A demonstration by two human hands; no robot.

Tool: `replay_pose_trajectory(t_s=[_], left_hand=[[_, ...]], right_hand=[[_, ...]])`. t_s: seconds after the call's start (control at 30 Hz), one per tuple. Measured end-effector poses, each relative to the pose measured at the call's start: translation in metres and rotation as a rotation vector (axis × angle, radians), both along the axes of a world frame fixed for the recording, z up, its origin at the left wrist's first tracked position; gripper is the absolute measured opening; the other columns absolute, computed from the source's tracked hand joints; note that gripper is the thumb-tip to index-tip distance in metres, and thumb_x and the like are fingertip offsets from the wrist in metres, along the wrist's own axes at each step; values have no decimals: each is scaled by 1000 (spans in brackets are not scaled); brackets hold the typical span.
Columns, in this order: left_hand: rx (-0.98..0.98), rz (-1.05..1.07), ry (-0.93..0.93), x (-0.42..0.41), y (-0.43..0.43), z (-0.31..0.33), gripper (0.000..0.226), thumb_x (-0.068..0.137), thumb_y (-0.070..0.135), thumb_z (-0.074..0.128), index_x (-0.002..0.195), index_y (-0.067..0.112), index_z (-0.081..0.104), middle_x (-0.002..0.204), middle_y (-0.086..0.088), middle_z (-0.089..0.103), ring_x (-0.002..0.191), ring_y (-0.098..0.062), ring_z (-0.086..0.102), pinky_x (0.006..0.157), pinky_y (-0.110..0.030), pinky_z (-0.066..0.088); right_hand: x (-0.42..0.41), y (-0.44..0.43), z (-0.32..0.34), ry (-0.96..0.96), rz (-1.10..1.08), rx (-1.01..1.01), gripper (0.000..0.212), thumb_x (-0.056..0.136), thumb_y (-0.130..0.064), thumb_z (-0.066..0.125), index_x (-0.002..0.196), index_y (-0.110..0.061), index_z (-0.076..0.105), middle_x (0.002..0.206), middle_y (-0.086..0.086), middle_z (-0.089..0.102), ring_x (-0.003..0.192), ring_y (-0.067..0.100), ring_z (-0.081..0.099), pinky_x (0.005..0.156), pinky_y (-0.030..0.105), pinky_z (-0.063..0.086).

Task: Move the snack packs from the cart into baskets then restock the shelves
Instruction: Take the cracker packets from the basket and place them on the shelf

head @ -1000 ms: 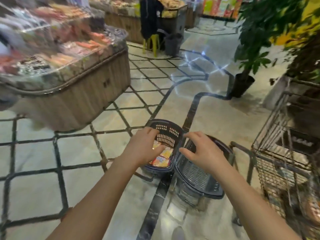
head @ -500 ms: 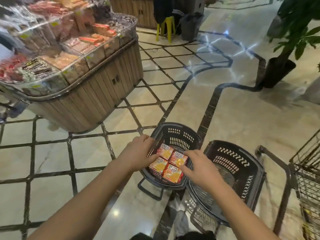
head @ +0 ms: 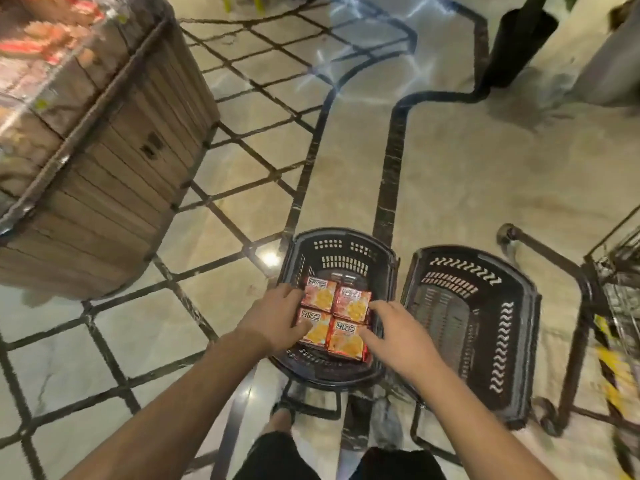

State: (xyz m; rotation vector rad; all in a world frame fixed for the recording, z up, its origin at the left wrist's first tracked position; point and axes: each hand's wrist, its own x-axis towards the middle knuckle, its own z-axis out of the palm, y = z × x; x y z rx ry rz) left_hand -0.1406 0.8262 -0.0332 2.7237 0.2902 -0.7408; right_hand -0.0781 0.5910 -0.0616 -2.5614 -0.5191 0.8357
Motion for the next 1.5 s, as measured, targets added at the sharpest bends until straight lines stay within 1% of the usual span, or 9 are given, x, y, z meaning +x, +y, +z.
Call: replay_pose_trajectory(t_s=[0.17,0.3,0.5,0.77,0.9,1.07,1.2,1.37,1.5], left_hand=[[-38,-88,51,28,41,-70,66,90,47,68,147,23,44,147,-1,46,133,-22,47,111,-38,43],[-54,-126,114,43,62,-129,64,93,44,65,149,22,43,149,-4,44,135,-25,46,111,-39,43],[-62,-160,192,57,71,-233,65,95,44,65,150,20,40,153,-6,41,138,-26,45,112,-41,44],[-118,-142,276,69,79,-350,70,95,44,65,154,17,37,151,-8,41,138,-26,44,113,-44,43],[-128,-72,334,60,77,-391,70,96,43,64,154,16,36,150,-10,39,137,-28,44,111,-47,44],[-76,21,376,49,69,-422,63,96,40,65,148,16,39,147,-9,39,133,-30,48,104,-45,49],[-113,175,453,49,59,-441,75,93,34,70,151,10,29,149,-16,36,135,-36,47,108,-45,43],[-155,378,516,48,53,-460,93,90,29,74,158,7,15,154,-20,33,141,-37,41,112,-43,39],[-199,531,503,46,52,-473,89,87,25,76,154,6,20,147,-17,46,133,-35,51,108,-43,46]], right_hand=[[-3,40,-58,83,-155,-33,55,95,-50,57,143,-24,47,126,0,55,117,20,58,96,40,51],[-5,60,-117,135,-252,-34,52,99,-42,55,145,-20,47,132,2,54,120,22,57,96,35,49],[-6,73,-221,230,-374,-53,43,96,-38,59,134,-19,52,123,6,57,115,28,58,90,40,51],[-3,87,-326,333,-457,-135,60,94,-40,64,145,-14,46,136,13,51,126,33,51,100,41,45],[-2,88,-357,366,-462,-145,66,95,-41,64,150,-15,40,145,12,44,133,32,47,106,42,44],[0,84,-385,385,-432,-207,66,95,-39,63,150,-14,37,146,12,41,131,33,48,105,43,46],[2,78,-402,413,-424,-230,64,95,-37,63,148,-13,37,145,11,40,128,32,49,102,41,47],[4,77,-418,435,-460,-236,66,94,-37,64,148,-12,34,148,12,39,130,34,48,103,43,47],[3,75,-426,450,-491,-243,71,95,-32,64,153,-13,26,151,12,35,133,34,45,104,44,46]])
